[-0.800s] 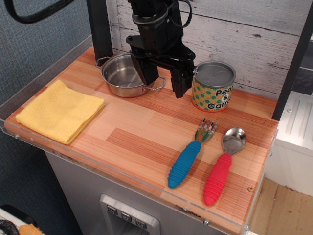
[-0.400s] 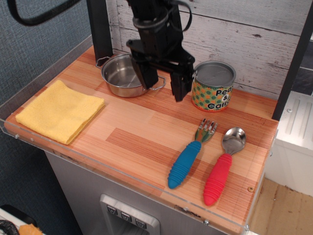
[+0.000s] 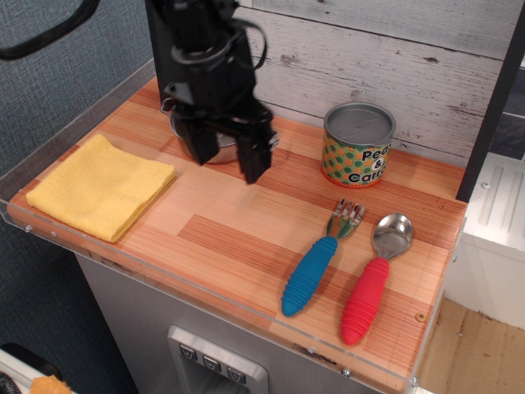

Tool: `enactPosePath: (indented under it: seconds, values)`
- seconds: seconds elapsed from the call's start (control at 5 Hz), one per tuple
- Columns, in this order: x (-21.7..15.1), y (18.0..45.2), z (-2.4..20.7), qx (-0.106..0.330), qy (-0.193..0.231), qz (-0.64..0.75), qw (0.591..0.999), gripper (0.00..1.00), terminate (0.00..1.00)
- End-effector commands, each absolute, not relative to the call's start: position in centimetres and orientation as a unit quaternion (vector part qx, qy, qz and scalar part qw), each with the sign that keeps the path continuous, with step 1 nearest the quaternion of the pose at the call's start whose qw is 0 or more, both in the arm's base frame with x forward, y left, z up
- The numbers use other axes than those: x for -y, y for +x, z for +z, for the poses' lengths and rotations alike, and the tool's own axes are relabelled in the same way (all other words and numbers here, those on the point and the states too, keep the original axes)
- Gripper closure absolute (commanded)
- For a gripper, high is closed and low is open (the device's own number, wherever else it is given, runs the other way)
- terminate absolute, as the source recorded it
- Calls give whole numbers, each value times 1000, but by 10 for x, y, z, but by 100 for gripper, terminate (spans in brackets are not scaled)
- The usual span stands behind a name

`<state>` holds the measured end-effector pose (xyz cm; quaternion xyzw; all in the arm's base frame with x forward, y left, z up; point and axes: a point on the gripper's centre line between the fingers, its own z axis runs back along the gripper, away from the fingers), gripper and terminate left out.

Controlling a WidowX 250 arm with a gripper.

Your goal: Move orange towel to left of blue fork

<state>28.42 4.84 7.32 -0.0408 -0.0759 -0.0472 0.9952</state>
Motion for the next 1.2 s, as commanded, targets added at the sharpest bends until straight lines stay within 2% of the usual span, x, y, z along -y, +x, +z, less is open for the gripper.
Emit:
enactPosePath:
  seconds: [0.0, 0.2, 0.4, 0.6, 1.0]
  values:
    - [-115, 251, 82, 43, 43, -11, 998, 0, 0]
    - [-139, 245, 76, 21, 67, 7, 998, 100, 0]
    - [-158, 242, 72, 18, 91, 4, 996, 100, 0]
    - [-173, 244, 63, 27, 89, -9, 996, 100, 0]
    - [-193, 247, 41, 62, 114, -14, 991, 100, 0]
